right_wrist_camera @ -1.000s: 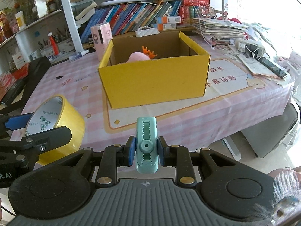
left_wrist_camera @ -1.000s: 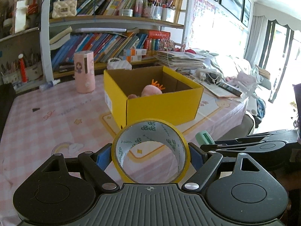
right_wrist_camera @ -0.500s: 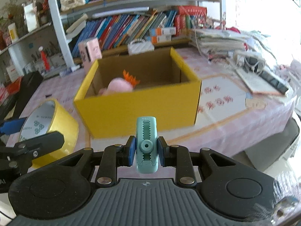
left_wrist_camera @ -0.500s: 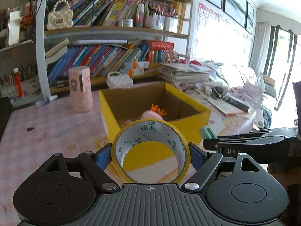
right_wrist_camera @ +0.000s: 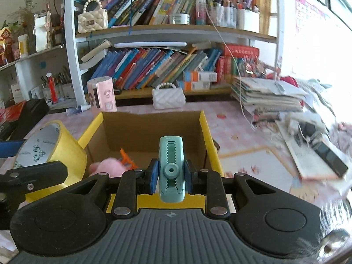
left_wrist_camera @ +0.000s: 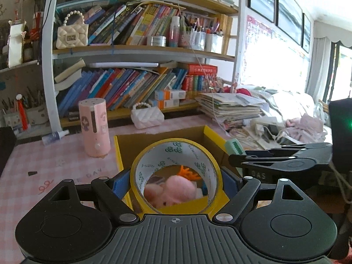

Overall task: Organize objects
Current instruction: 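Open the left tool dropping the tape into the box while the right tool releases the clip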

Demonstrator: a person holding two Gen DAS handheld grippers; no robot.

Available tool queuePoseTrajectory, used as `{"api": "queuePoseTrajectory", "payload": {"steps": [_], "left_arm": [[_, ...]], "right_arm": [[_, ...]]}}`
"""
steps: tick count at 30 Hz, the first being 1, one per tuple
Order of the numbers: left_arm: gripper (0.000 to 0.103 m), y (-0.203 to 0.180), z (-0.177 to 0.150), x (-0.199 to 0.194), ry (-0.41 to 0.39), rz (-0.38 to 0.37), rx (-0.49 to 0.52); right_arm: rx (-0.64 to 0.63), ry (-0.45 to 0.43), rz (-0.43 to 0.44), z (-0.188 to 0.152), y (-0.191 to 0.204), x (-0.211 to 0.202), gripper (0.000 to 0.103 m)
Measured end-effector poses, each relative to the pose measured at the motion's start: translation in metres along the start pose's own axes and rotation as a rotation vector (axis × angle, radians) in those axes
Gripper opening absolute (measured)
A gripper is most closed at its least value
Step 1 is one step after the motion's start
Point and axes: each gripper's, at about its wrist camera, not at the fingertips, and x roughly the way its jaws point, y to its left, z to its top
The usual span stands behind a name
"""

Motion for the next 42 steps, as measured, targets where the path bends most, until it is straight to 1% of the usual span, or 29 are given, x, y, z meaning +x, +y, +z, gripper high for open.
{"api": "queuePoseTrajectory", "payload": {"steps": [6, 11, 13, 15, 17, 22, 25, 27, 30, 33, 34, 35, 38, 39, 40, 42], "left_arm": [[0.084, -0.006, 0.005, 0.024, 0.026, 0.042, -0.006], [0.084, -0.011, 0.007, 0.043, 0.049, 0.058, 0.001], [0.084, -0.012, 0.007, 0.052, 0.062, 0.066, 0.0], [0.084, -0.012, 0.006, 0.059, 0.074, 0.071, -0.003], [0.084, -0.013, 0.005, 0.065, 0.08, 0.076, -0.001], [0.084, -0.008, 0.004, 0.075, 0.097, 0.066, -0.042], [0.084, -0.006, 0.003, 0.078, 0.103, 0.07, -0.048], [0.084, -0.005, 0.002, 0.079, 0.108, 0.071, -0.052], [0.084, -0.003, 0.002, 0.082, 0.112, 0.064, -0.064], [0.084, -0.001, 0.001, 0.083, 0.112, 0.056, -0.073], [0.084, -0.001, 0.001, 0.083, 0.113, 0.058, -0.077], [0.084, -0.001, 0.0, 0.083, 0.115, 0.061, -0.075], [0.084, -0.002, -0.001, 0.084, 0.112, 0.062, -0.064], [0.084, -0.003, -0.001, 0.085, 0.115, 0.064, -0.056], [0.084, -0.004, -0.001, 0.086, 0.118, 0.066, -0.045], [0.084, -0.01, -0.001, 0.091, 0.128, 0.075, -0.009]], "right_arm": [[-0.065, 0.058, 0.049, 0.005, -0.01, 0.042, 0.023], [-0.135, 0.158, 0.116, 0.003, -0.01, 0.073, 0.023], [-0.132, 0.198, 0.145, 0.004, -0.012, 0.084, 0.023], [-0.112, 0.223, 0.162, 0.004, -0.016, 0.092, 0.023], [-0.109, 0.226, 0.178, 0.006, -0.018, 0.095, 0.023], [-0.169, 0.266, 0.217, 0.007, -0.016, 0.107, 0.023], [-0.212, 0.298, 0.24, 0.006, -0.013, 0.114, 0.023], [-0.223, 0.314, 0.254, 0.005, -0.012, 0.117, 0.023], [-0.225, 0.317, 0.263, 0.004, -0.012, 0.119, 0.023], [-0.217, 0.304, 0.258, 0.003, -0.013, 0.117, 0.023], [-0.206, 0.287, 0.253, 0.004, -0.014, 0.114, 0.023], [-0.186, 0.255, 0.242, 0.005, -0.016, 0.11, 0.024], [-0.139, 0.105, 0.182, 0.012, -0.025, 0.088, 0.037], [-0.128, 0.054, 0.16, 0.015, -0.029, 0.08, 0.037], [-0.118, 0.025, 0.147, 0.017, -0.032, 0.075, 0.037], [-0.087, -0.006, 0.134, 0.02, -0.039, 0.068, 0.037]]}}
